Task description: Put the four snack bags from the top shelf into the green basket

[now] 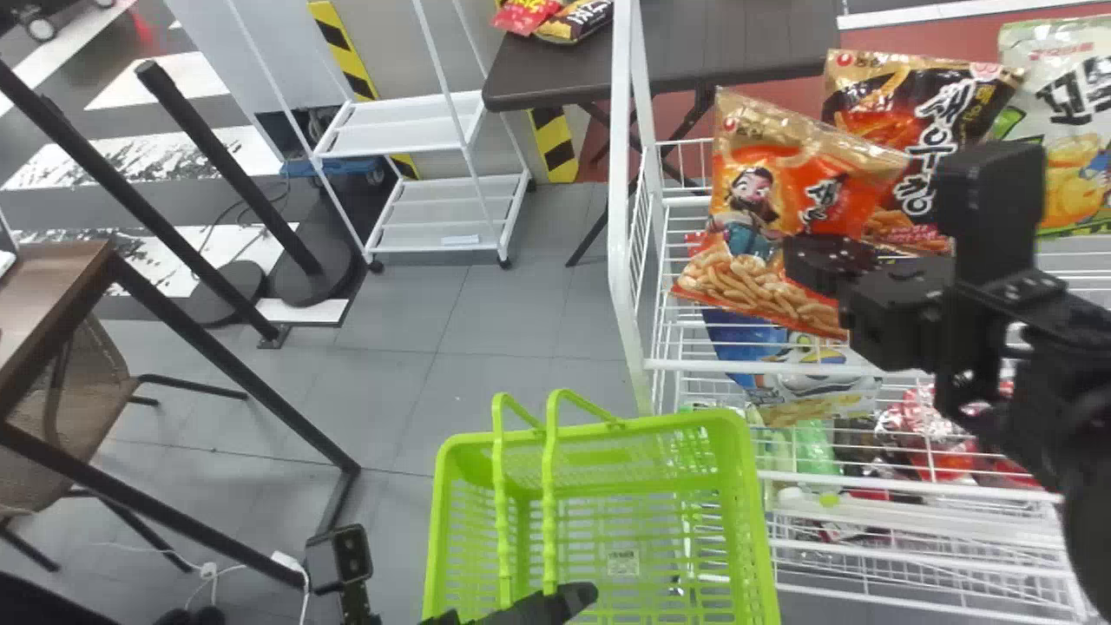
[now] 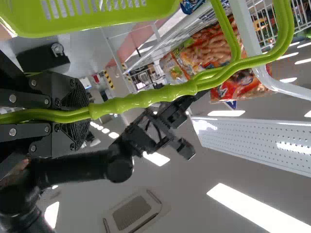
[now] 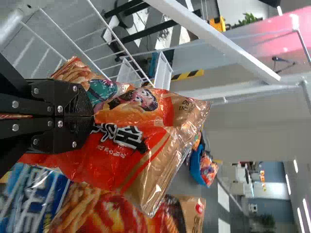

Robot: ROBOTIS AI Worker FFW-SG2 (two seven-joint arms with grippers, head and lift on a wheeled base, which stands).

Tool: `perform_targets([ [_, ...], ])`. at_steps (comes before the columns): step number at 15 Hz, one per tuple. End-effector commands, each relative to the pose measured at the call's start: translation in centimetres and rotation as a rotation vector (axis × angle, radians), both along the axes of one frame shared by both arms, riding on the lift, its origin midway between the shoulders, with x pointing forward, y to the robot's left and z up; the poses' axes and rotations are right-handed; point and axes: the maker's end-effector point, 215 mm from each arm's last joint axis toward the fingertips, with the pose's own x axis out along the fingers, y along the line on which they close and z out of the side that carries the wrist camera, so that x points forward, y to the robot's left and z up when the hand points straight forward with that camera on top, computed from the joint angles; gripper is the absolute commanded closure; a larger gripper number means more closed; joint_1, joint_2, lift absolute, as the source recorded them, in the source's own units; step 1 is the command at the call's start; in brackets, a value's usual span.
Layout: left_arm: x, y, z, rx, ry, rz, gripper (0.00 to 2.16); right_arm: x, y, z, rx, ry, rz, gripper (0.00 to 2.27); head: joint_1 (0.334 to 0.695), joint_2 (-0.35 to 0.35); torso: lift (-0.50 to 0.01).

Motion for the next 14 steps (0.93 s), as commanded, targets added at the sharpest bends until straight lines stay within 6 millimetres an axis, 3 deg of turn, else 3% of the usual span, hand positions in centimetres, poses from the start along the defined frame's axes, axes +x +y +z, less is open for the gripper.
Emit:
perform_targets([
  [1, 0.1, -0.3, 0.3, -0.012, -0.009, -0.008, 2.15, -3.9, -1.5, 0.8, 0.037, 0.028, -0.018, 2.25, 0.695, 0.275, 0.000],
  [5, 0.3, -0.2, 0.1, -0.016, -0.004, -0.003, 2.15, -10.9, -2.9, -1.4, 0.036, 0.158, 0.005, 2.25, 0.695, 0.261, 0.000],
  [7, 0.3, -0.3, 0.0, -0.017, -0.004, -0.004, 2.15, -13.6, -2.1, -1.3, 0.071, 0.190, 0.034, 2.25, 0.695, 0.265, 0.000],
  [12, 0.3, -0.6, 0.1, -0.021, -0.004, -0.008, 2.15, -20.8, 3.7, -4.8, 0.083, 0.403, 0.200, 2.25, 0.695, 0.350, 0.000],
  [14, 0.2, -0.6, 0.2, -0.021, -0.003, -0.010, 2.15, -21.9, 5.6, -7.0, 0.033, 0.434, 0.241, 2.24, 0.695, 0.350, 0.000],
])
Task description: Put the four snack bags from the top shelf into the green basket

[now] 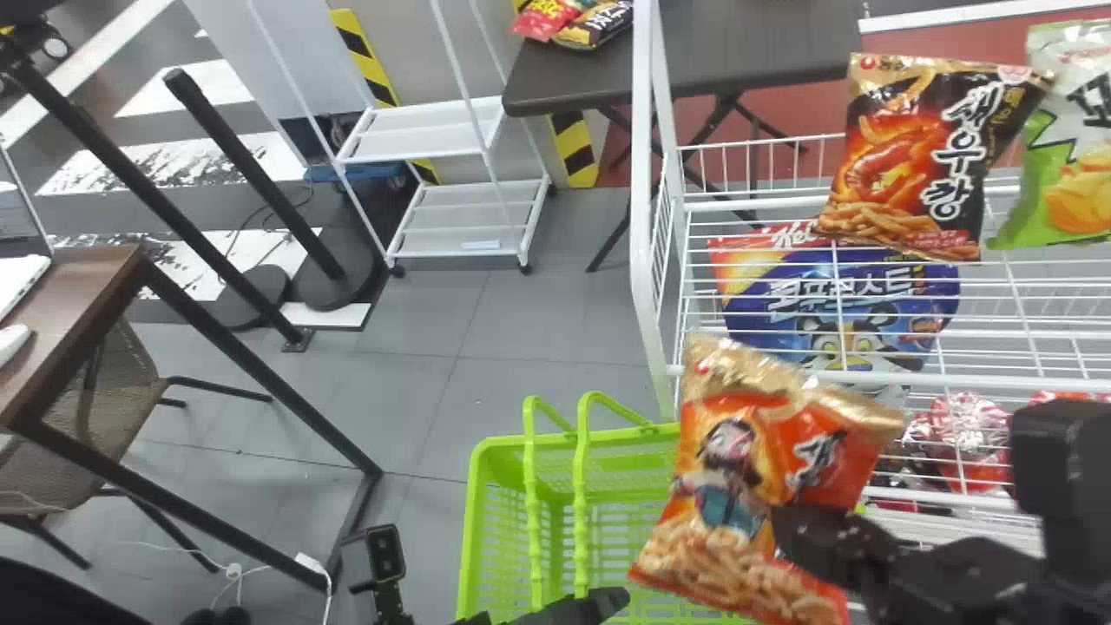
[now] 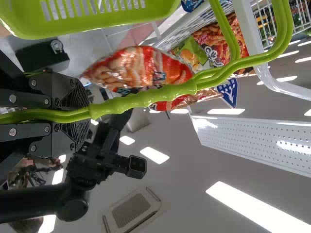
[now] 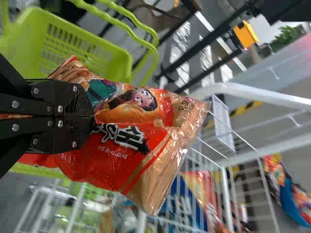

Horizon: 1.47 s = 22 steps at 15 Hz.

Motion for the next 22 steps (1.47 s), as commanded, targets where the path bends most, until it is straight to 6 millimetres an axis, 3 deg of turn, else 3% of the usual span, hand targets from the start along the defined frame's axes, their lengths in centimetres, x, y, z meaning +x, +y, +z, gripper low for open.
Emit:
perform_targets([
  [1, -0.2, -0.1, 0.3, -0.008, -0.005, -0.007, 2.15, -1.3, 2.6, -3.1, -0.046, 0.037, 0.067, 2.21, 0.695, 0.350, 0.000],
  [3, -0.3, -0.4, 0.3, -0.010, -0.007, -0.014, 2.15, -1.3, 4.6, -5.7, -0.061, 0.053, 0.112, 1.74, 0.695, 0.350, 0.000],
  [5, -0.4, -0.4, 0.3, -0.011, -0.003, -0.015, 2.15, -1.1, 6.7, -6.9, -0.055, 0.029, 0.143, 0.08, 0.695, 0.350, 0.000],
  [7, -0.6, -0.3, 0.2, -0.008, -0.001, -0.016, 2.15, -1.1, 7.7, -6.0, -0.029, 0.008, 0.150, 0.00, 0.695, 0.350, 0.000],
  [8, -0.6, -0.2, 0.2, -0.008, 0.000, -0.016, 2.15, -0.6, 7.1, -4.8, -0.019, -0.012, 0.133, 0.03, 0.695, 0.350, 0.000],
  [11, -0.8, -0.2, 0.3, -0.007, 0.002, -0.017, 2.15, 1.5, 2.6, -2.0, -0.009, -0.039, 0.041, 0.05, 0.695, 0.350, 0.000],
  [14, -0.8, -0.4, 0.5, -0.006, -0.005, -0.022, 2.15, 7.4, -5.9, 0.0, -0.067, -0.132, -0.142, 0.06, 0.695, 0.350, 0.000],
  [16, -1.1, -0.7, 0.5, -0.011, -0.001, -0.024, 2.15, 11.8, -10.1, 1.4, -0.124, -0.195, -0.237, 0.06, 0.695, 0.350, 0.000],
  [19, -1.4, -0.8, 0.6, -0.012, 0.000, -0.026, 2.15, 18.4, -13.5, 2.3, -0.181, -0.282, -0.321, 0.06, 0.695, 0.167, 0.000],
  [22, -1.6, -0.8, 0.5, -0.014, 0.002, -0.019, 2.15, 24.7, -15.0, 2.5, -0.211, -0.393, -0.394, 0.06, 0.695, 0.099, 0.000],
])
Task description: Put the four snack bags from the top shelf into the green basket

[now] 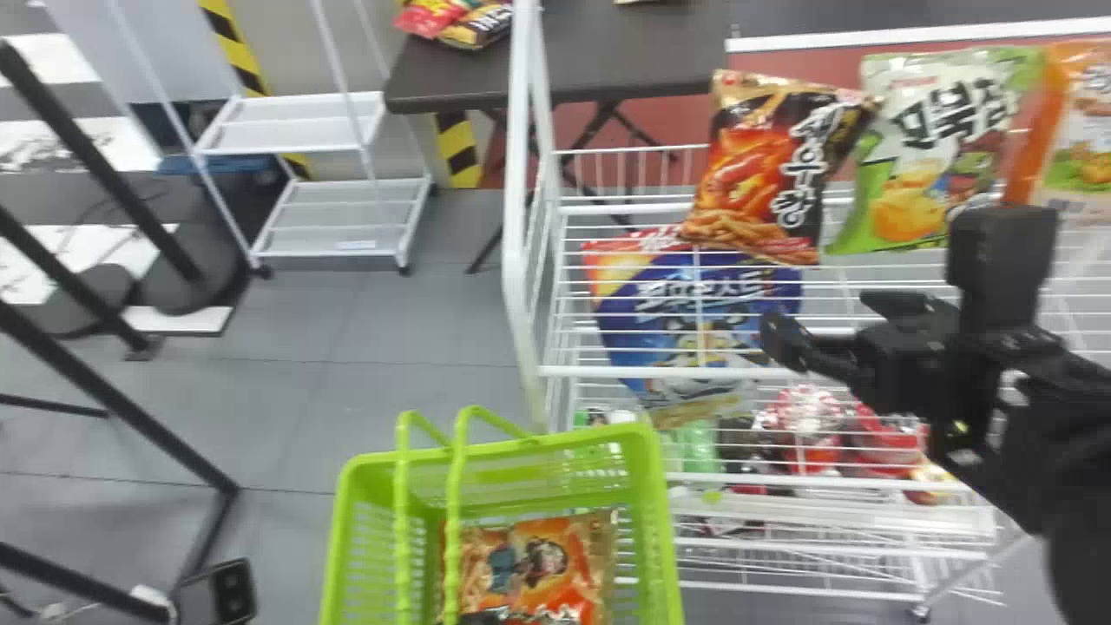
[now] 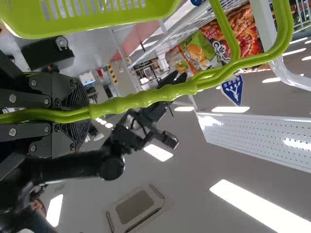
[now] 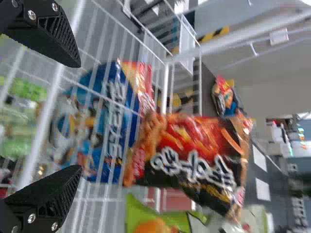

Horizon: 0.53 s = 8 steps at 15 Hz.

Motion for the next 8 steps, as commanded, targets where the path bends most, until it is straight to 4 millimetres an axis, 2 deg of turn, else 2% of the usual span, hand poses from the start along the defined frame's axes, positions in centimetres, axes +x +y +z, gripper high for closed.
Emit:
perform_targets([
  [1, -0.3, 0.0, 0.2, -0.010, -0.002, 0.000, 2.15, 4.1, -0.1, -0.4, -0.014, -0.049, -0.020, 0.06, 0.695, 0.085, 0.000],
  [3, -0.4, 0.1, 0.2, -0.011, -0.001, 0.006, 2.15, 7.2, 0.2, -0.5, -0.027, -0.093, -0.033, 0.06, 0.695, 0.073, 0.000],
  [5, -0.5, 0.1, 0.1, -0.013, 0.002, 0.009, 2.15, 9.2, 0.8, -1.3, -0.028, -0.109, -0.027, 0.06, 0.695, 0.074, 0.000],
  [6, -0.5, 0.1, 0.1, -0.013, 0.002, 0.009, 2.15, 10.5, 1.2, -1.0, -0.018, -0.143, -0.028, 0.06, 0.695, 0.077, 0.000],
  [8, -0.5, 0.1, 0.1, -0.015, 0.003, 0.012, 2.15, 11.8, 2.2, -1.7, -0.017, -0.142, -0.023, 0.06, 0.695, 0.083, 0.000],
])
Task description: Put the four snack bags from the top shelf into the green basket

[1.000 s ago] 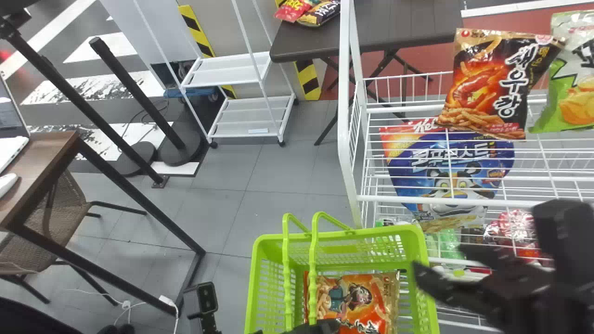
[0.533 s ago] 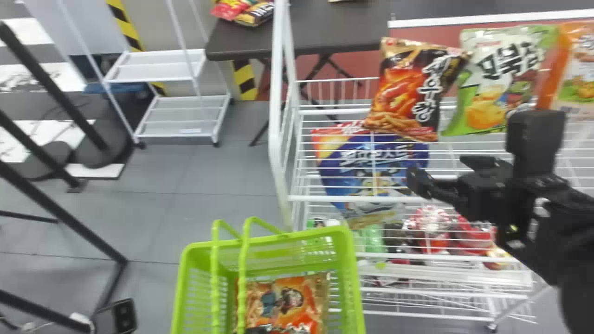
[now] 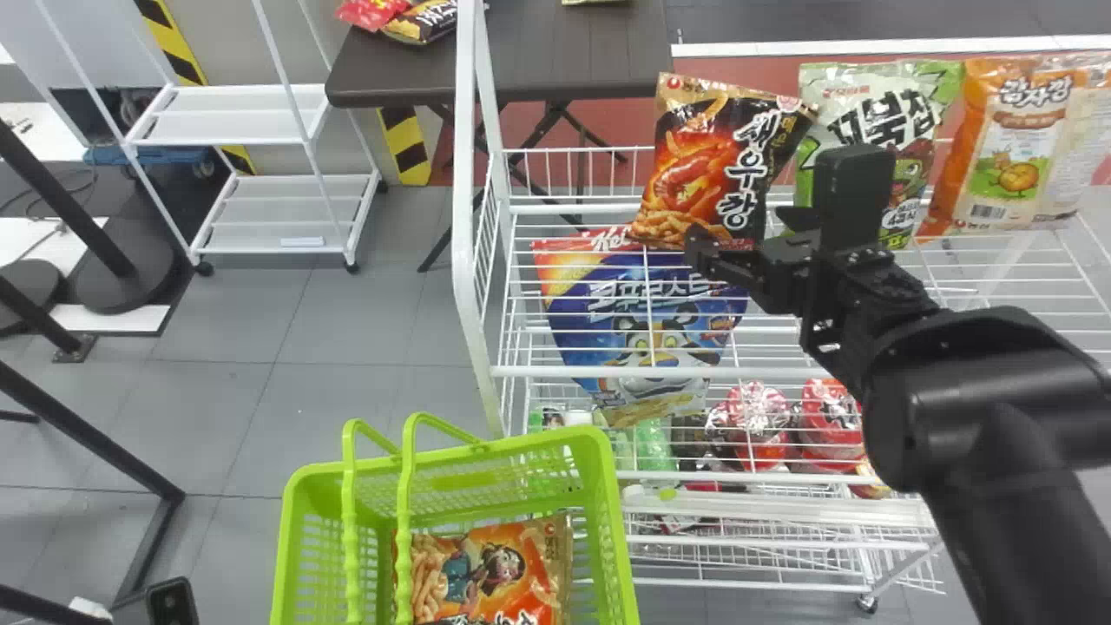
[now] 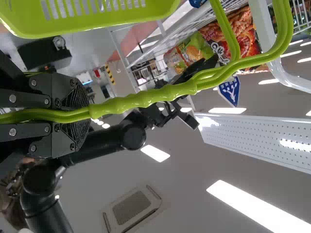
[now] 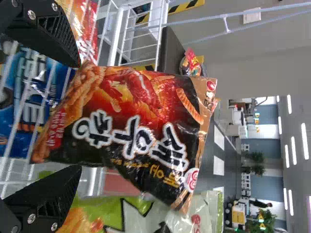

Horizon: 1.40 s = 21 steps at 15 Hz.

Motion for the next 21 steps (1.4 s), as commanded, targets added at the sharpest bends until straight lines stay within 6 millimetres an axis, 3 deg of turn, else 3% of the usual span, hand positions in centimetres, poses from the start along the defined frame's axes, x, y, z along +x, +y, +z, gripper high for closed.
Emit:
perform_targets([
  [1, -0.2, 0.0, 0.2, -0.009, -0.003, -0.002, 2.15, 1.5, 1.0, -0.6, -0.009, -0.007, -0.009, 0.06, 0.695, 0.091, 0.000],
  [7, -0.4, 0.4, 0.1, -0.005, 0.003, 0.006, 2.15, 4.4, 2.0, -2.4, -0.129, 0.028, -0.049, 0.12, 0.695, 0.109, 0.000],
  [8, -0.5, 0.4, 0.0, -0.004, 0.006, 0.008, 2.15, 4.7, 2.1, -2.3, -0.128, 0.031, -0.038, 0.40, 0.695, 0.113, 0.000],
  [10, -0.6, 0.7, -0.1, 0.000, 0.009, 0.014, 2.15, 4.6, 2.3, -2.5, -0.127, 0.038, -0.025, 1.73, 0.695, 0.120, 0.000],
  [11, -0.6, 0.7, -0.1, 0.000, 0.009, 0.014, 2.15, 4.3, 2.2, -3.3, -0.136, 0.063, -0.027, 2.13, 0.695, 0.123, 0.000],
  [13, -0.7, 0.8, -0.1, 0.000, 0.010, 0.016, 2.15, 3.4, 2.2, -3.8, -0.131, 0.063, -0.027, 2.25, 0.695, 0.124, 0.000],
  [15, -0.6, 0.9, -0.1, -0.001, 0.009, 0.018, 2.15, 2.8, 2.2, -3.1, -0.120, 0.041, -0.023, 2.25, 0.695, 0.127, 0.000],
  [19, -0.7, 0.9, -0.1, 0.000, 0.011, 0.019, 2.15, 0.1, 2.5, 0.3, -0.088, -0.036, 0.004, 2.25, 0.695, 0.134, 0.000],
  [21, -0.7, 0.9, -0.1, 0.000, 0.011, 0.019, 2.15, -2.9, 2.2, 2.7, -0.043, -0.077, 0.019, 2.25, 0.695, 0.139, 0.000],
])
